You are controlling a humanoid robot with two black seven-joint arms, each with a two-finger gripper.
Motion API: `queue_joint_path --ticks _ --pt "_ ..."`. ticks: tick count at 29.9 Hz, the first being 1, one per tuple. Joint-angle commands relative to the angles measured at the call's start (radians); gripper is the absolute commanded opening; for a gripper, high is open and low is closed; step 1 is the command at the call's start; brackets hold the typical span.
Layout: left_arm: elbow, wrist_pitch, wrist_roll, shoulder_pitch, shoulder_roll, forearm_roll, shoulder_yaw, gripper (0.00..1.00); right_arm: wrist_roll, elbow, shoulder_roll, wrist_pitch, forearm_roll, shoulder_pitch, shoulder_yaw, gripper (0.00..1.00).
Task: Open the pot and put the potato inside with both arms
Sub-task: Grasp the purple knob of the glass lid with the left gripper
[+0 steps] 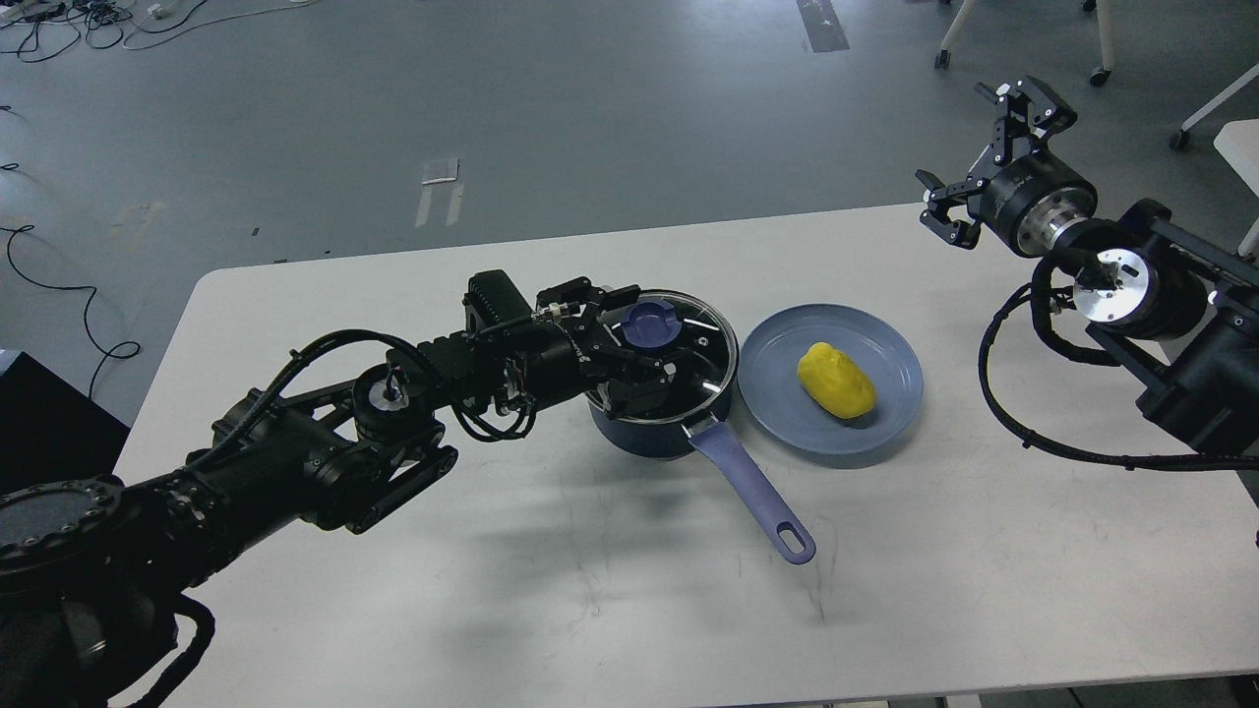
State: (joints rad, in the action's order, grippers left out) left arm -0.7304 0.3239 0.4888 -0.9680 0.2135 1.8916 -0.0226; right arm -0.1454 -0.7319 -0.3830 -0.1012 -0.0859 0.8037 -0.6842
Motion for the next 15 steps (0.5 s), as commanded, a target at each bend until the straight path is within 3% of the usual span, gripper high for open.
queue_joint_path --ticks 1,9,12,15 --pt "0.005 0.000 0.000 0.002 -0.002 0.000 0.001 0.98 -0.002 0.000 0.000 0.000 0.000 -0.001 0.000 1.00" --pt "0.049 0.000 0.000 0.002 -0.025 0.000 0.001 0.96 -0.002 0.002 -0.005 0.000 0.000 -0.003 0.000 1.00" --pt "0.060 0.000 0.000 0.000 -0.031 0.001 0.001 0.84 -0.002 0.003 -0.005 0.000 0.000 -0.005 0.000 1.00" --pt "0.062 -0.002 0.000 -0.001 -0.031 0.003 0.003 0.65 -0.002 0.003 -0.005 0.000 0.000 -0.008 0.002 1.00"
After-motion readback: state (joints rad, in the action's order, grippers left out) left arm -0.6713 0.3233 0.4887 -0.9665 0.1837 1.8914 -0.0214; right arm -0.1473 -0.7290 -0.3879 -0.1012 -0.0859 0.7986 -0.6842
